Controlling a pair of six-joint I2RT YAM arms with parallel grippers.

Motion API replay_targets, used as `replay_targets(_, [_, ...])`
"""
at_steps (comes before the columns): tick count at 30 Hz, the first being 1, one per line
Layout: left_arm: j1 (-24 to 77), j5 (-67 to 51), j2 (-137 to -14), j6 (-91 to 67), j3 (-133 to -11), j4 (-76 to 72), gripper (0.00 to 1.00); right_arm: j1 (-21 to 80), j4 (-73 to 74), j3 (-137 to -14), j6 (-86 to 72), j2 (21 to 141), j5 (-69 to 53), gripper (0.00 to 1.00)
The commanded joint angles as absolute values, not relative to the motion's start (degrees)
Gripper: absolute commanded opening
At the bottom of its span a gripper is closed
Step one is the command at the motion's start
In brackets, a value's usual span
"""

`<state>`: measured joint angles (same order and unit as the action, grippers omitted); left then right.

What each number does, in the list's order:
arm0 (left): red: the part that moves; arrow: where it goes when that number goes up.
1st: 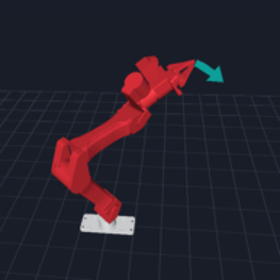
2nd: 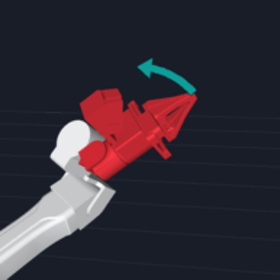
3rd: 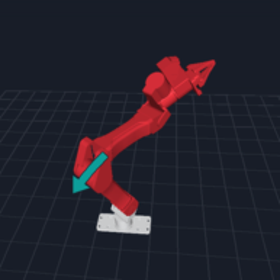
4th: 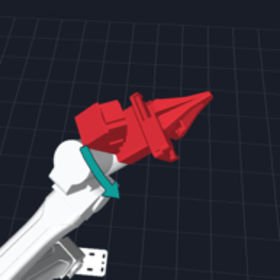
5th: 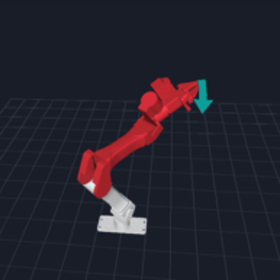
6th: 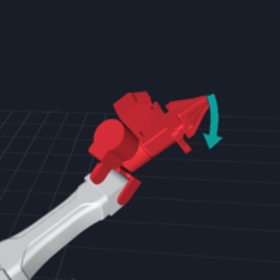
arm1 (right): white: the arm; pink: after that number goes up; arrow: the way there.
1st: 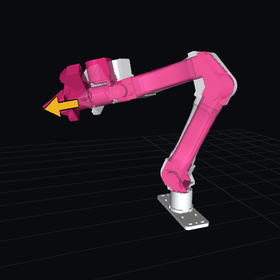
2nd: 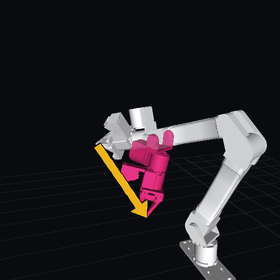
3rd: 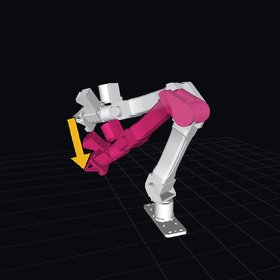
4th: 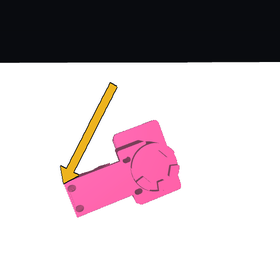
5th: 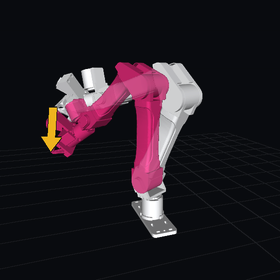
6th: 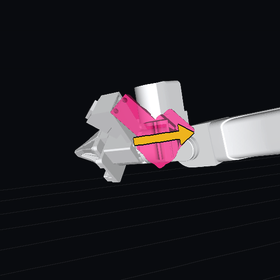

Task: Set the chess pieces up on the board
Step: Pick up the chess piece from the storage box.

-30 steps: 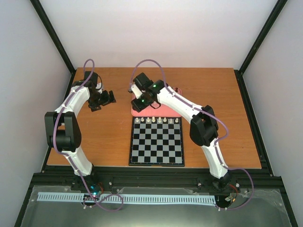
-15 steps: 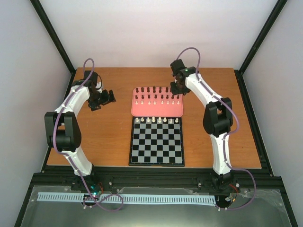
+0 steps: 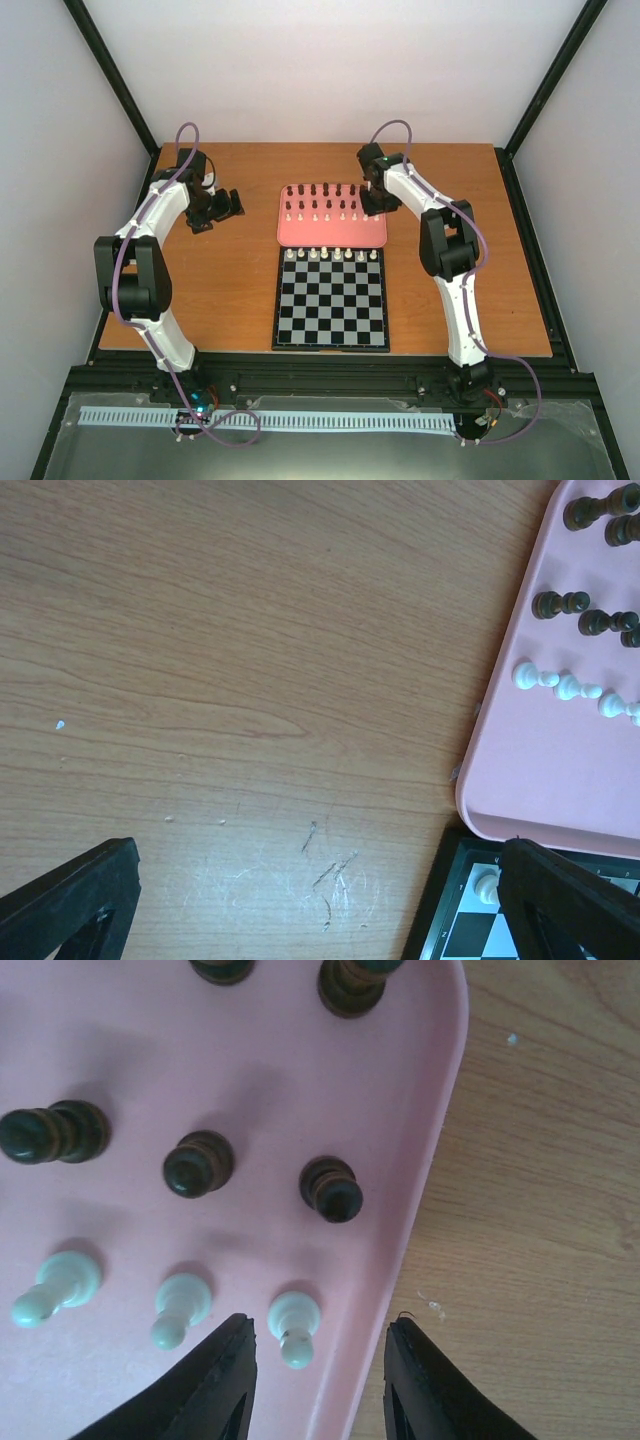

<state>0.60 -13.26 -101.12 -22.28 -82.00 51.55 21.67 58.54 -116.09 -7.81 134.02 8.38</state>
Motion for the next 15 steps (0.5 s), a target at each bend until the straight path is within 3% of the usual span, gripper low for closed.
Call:
replay_targets(1, [0.7, -12.69, -102.33, -21.95, -84.46, 52.71, 1.0, 20.73, 58.79, -116.04, -7.07, 135.19, 8.11, 0.36])
replay_targets(15, [0.68, -12.35, -103.45, -21.84, -85.02, 53.09, 1.0, 20.56, 58.18, -114.71, -6.5, 136.23, 4.96, 0.26])
